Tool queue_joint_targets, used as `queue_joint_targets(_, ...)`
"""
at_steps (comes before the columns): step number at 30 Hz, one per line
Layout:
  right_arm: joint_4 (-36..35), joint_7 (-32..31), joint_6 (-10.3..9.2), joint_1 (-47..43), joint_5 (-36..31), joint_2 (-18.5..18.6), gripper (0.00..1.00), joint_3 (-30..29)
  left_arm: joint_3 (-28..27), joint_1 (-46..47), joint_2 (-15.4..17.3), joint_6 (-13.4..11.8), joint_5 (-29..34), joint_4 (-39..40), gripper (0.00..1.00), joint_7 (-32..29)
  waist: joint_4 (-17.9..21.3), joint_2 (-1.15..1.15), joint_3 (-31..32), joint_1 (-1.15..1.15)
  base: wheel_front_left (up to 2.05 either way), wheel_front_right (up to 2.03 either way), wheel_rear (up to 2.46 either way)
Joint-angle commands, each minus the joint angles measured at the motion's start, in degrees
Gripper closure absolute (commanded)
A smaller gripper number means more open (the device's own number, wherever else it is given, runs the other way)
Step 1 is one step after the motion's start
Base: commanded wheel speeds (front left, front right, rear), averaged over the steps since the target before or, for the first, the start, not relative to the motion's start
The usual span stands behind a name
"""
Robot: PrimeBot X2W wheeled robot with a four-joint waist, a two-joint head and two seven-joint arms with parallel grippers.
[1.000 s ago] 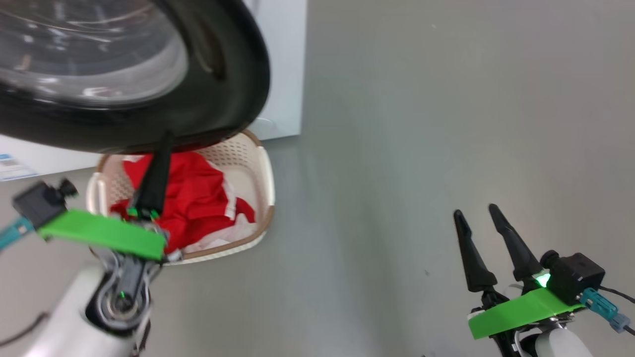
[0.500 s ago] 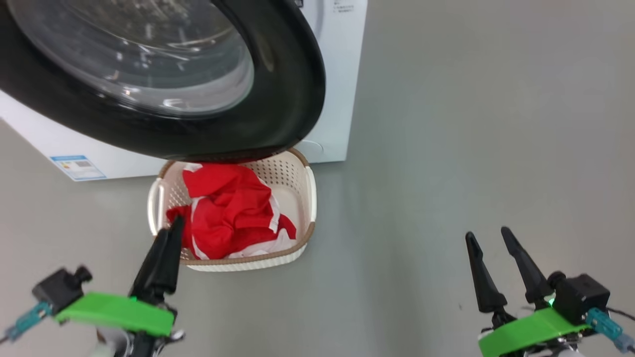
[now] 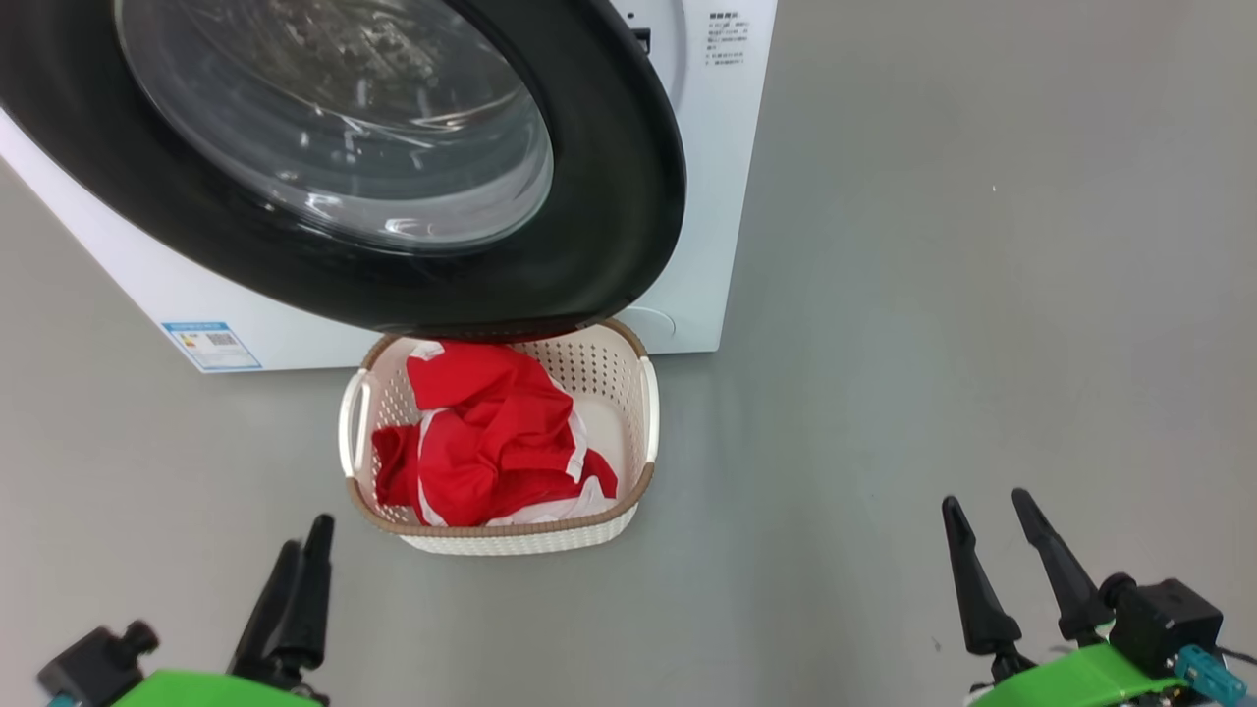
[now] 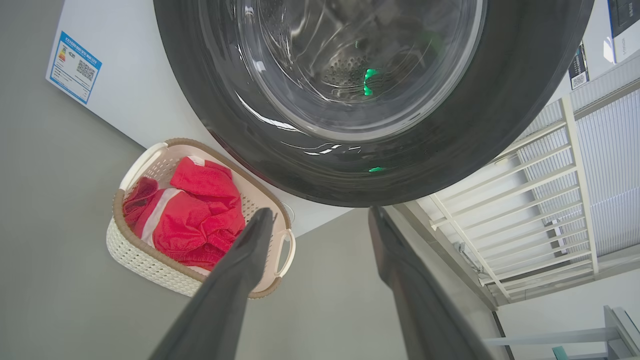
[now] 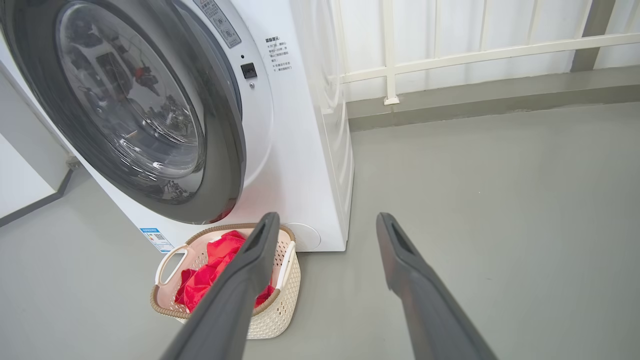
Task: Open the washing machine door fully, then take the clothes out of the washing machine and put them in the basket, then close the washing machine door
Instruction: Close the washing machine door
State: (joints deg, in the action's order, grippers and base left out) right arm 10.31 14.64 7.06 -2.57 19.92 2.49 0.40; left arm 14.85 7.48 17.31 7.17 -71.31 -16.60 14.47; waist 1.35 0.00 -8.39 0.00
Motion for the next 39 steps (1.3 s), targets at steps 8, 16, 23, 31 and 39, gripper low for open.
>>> queue_joint_targets(8, -1.57, 0.36, 0.43, -1.38, -0.98, 0.39, 0.0, -0.2, -6.24, -2.55, 1.41, 0.32, 5.48, 2.2, 0.0, 0.52, -0.23, 0.0, 1.14, 0.0, 0.0, 0.0, 0.0)
queue_joint_targets(16, -1.74, 0.36, 0.43, -2.25, -0.98, 0.39, 0.0, -1.12, -11.11, -5.21, 0.5, 0.32, 20.29, 2.48, 0.0, 0.52, 0.08, 0.0, 1.87, 0.0, 0.0, 0.0, 0.0)
queue_joint_targets(23, -2.16, 0.36, 0.43, -2.47, -0.96, 0.39, 0.0, -1.54, -16.39, -7.67, -2.76, 0.32, 39.85, 4.43, 0.0, 0.52, 0.44, 0.0, 2.0, 0.0, 0.0, 0.0, 0.0)
queue_joint_targets(31, -2.28, 0.36, 0.43, -2.55, -0.96, 0.39, 0.0, -1.55, -21.07, -9.47, -7.63, 0.32, 51.81, 7.28, 0.0, 0.52, 0.43, 0.0, 1.99, 0.0, 0.0, 0.0, 0.0)
queue_joint_targets(39, -2.3, 0.36, 0.43, -2.51, -1.15, 0.39, 0.0, -1.34, -21.58, -10.14, -9.12, 0.32, 53.92, 7.68, 0.0, 0.52, 0.33, 0.0, 2.08, 0.0, 0.0, 0.0, 0.0)
